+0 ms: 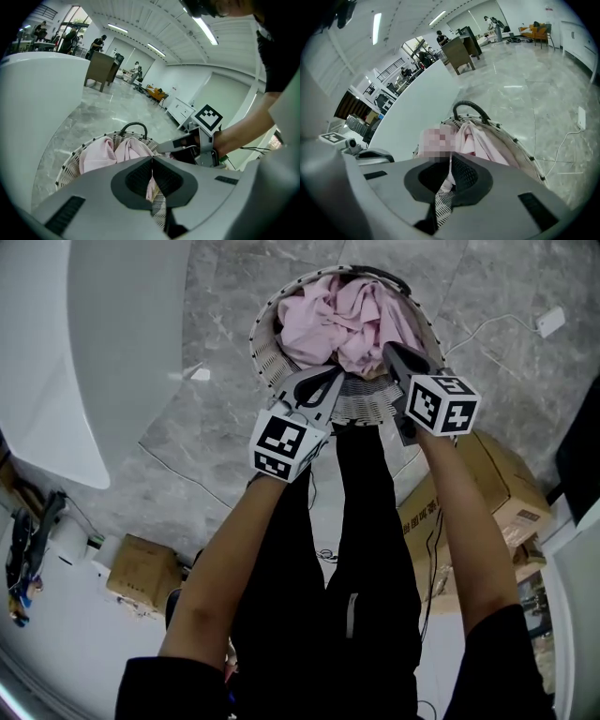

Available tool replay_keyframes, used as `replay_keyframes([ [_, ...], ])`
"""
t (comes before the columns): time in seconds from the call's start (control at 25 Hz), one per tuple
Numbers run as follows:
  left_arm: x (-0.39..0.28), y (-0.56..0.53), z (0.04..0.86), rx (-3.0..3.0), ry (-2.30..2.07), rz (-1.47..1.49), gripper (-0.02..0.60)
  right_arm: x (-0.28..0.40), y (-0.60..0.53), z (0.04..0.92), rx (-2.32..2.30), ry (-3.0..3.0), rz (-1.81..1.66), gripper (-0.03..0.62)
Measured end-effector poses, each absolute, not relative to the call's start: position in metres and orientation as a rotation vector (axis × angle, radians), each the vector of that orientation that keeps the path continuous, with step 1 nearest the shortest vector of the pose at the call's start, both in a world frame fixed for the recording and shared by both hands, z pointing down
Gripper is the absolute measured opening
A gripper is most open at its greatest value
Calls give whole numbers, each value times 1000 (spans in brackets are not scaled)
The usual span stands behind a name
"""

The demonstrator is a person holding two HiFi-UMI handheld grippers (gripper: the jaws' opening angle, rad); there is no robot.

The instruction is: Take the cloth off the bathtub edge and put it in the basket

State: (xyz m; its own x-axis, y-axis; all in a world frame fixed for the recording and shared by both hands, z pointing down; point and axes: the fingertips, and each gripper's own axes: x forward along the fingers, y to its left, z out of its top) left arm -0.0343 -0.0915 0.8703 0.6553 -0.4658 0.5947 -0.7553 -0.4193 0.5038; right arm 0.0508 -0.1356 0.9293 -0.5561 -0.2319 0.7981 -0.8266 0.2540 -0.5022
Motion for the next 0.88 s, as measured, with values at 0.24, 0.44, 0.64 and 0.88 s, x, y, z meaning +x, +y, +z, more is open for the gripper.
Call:
replay_keyframes([
  [0.24, -41, -96, 873, 2071, -960, 460, 15, 48, -143, 944, 941, -1885, 1312, 38],
  [0.44, -41, -103, 873, 2072, -957, 453, 17, 64, -140, 955, 994, -1833, 1263, 92],
  [0.64, -40, -108, 872, 2078, -950, 458, 16, 75, -142, 947, 1006, -1834, 1220, 155],
  [0.88, -37, -121, 845, 2080, -977, 423, 15, 72, -135, 909, 1013, -1889, 1185, 163],
])
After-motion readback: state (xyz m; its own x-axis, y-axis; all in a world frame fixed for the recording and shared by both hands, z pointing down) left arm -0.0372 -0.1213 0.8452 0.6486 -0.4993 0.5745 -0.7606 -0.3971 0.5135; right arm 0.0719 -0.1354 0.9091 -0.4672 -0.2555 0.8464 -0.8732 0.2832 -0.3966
